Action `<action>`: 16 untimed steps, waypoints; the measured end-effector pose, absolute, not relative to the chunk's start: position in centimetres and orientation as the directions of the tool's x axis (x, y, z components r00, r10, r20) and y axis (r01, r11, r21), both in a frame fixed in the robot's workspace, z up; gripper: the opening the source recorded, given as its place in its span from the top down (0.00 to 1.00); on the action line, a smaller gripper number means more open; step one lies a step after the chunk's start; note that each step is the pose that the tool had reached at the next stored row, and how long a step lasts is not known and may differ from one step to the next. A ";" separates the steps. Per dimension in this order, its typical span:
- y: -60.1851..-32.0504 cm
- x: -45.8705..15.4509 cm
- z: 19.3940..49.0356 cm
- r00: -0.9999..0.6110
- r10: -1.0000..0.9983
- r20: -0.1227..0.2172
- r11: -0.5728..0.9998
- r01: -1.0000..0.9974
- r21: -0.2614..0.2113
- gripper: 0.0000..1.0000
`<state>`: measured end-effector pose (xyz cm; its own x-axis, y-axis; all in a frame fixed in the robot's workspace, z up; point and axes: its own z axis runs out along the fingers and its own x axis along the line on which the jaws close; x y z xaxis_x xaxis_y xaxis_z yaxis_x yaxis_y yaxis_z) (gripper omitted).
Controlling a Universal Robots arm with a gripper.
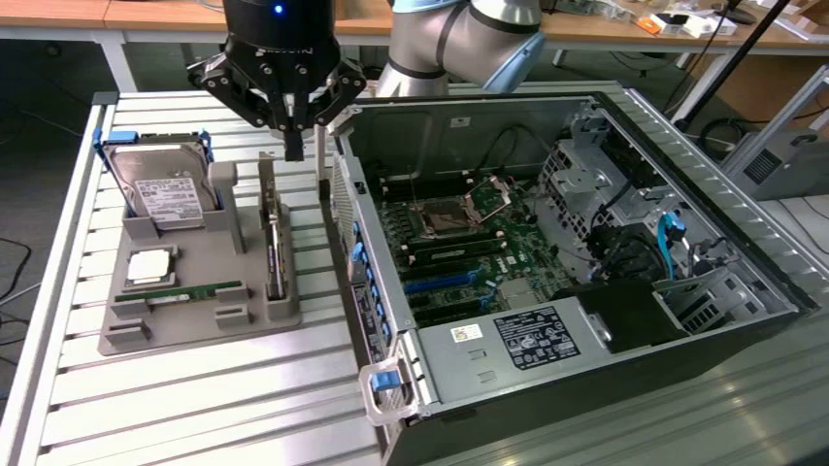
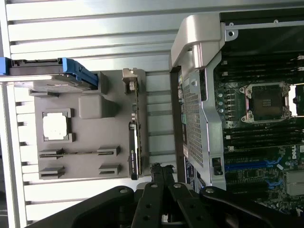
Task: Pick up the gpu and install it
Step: 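Reach for the gpu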
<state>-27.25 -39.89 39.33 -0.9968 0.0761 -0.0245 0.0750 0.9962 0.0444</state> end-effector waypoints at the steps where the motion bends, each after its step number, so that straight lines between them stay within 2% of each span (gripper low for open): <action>1: -39.9 -27.3 39.3 -0.997 0.076 -0.024 0.996 0.075 0.044 0.89; 16: -39.9 -27.6 39.3 -0.997 0.076 -0.024 0.996 0.075 0.044 0.89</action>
